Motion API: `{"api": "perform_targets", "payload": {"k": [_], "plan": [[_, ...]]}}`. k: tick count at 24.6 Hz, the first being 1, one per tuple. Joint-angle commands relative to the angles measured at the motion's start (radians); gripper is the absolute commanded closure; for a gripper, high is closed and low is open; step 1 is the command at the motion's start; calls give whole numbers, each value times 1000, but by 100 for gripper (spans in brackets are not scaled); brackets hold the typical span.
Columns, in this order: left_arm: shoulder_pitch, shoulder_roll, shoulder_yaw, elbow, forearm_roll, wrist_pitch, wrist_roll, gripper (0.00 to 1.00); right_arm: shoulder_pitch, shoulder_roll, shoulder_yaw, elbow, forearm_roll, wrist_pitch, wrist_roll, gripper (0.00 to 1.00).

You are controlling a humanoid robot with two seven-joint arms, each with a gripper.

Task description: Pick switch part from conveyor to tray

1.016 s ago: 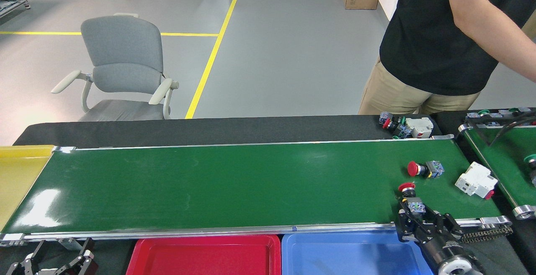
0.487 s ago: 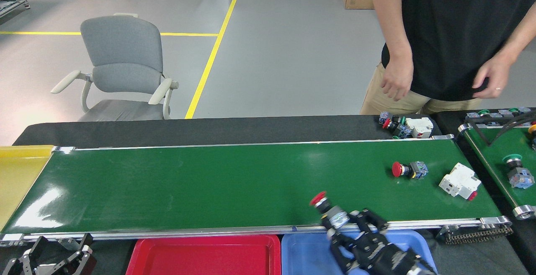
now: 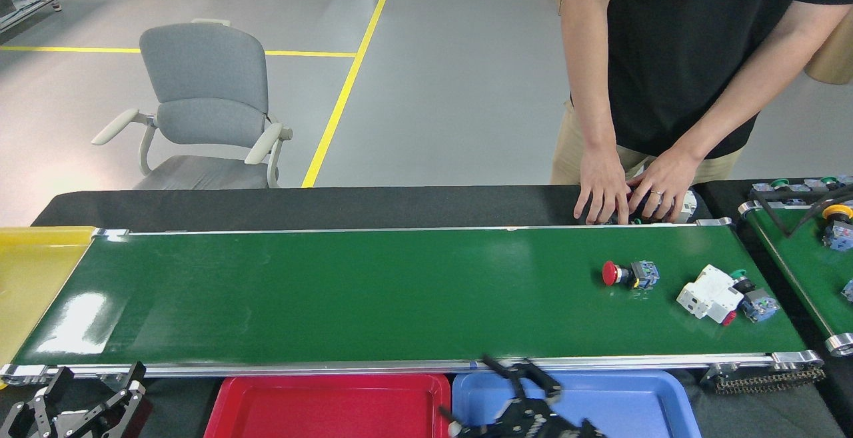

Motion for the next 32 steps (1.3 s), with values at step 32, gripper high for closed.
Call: {"api": "perform_targets", "payload": {"k": [32], "plan": [[-66, 14, -22, 0, 8, -7, -55, 0, -423, 63, 119, 456, 48, 491, 26, 2]]}}
